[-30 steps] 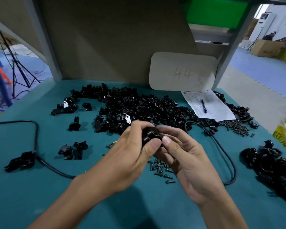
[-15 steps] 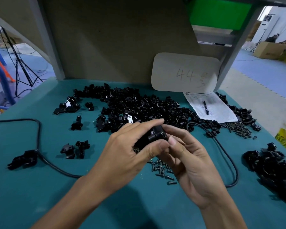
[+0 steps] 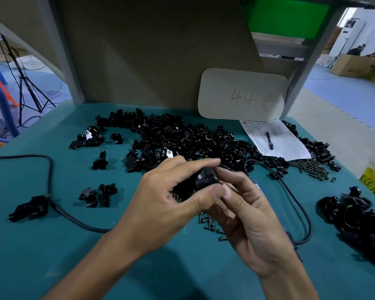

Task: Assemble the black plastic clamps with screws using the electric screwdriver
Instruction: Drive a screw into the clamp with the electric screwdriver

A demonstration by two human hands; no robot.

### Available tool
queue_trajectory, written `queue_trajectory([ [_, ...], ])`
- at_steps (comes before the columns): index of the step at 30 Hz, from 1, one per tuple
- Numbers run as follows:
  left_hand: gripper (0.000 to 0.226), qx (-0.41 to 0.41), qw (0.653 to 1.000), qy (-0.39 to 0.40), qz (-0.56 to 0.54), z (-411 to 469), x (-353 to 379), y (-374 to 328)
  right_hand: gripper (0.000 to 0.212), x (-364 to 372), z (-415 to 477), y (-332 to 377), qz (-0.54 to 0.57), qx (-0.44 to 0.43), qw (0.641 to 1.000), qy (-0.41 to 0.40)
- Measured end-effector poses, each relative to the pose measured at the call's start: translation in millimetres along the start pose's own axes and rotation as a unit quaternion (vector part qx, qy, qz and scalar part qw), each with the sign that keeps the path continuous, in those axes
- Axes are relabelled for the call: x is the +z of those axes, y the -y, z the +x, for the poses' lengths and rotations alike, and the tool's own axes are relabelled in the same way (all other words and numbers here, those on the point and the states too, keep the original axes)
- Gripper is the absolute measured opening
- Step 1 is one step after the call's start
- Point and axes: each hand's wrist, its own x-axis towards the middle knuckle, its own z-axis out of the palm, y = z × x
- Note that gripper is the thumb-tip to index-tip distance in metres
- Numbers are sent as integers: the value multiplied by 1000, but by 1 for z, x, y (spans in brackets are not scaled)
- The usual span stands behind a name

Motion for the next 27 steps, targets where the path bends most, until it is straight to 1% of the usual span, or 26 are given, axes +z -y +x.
queue_trajectory([
  [5,43,8,1000,1,1,1,0,-2,29,-1,-1,-1,14,3,1000,-2],
  [18,35,3,1000,14,0,-1,-1,4,30,-4,-3,-4,10,10,1000,11],
  [21,33,-3,1000,19,7,-1,-2,8,31,-8,-1,-7,-16,17,1000,16],
  [23,32,-12,1000,21,6,-1,-4,11,36,-18,1,-4,-68,14,998,5],
  [24,30,-20,1000,20,4,-2,-5,13,41,-27,1,0,-130,6,991,-15],
  [25,29,-32,999,17,-4,-1,-6,15,46,-39,2,4,-233,-7,971,-51],
  [26,28,-46,999,15,-20,-1,-8,17,47,-55,2,9,-371,-20,922,-110],
  [27,26,-59,997,14,-44,-1,-10,19,49,-74,2,14,-520,-23,835,-180],
])
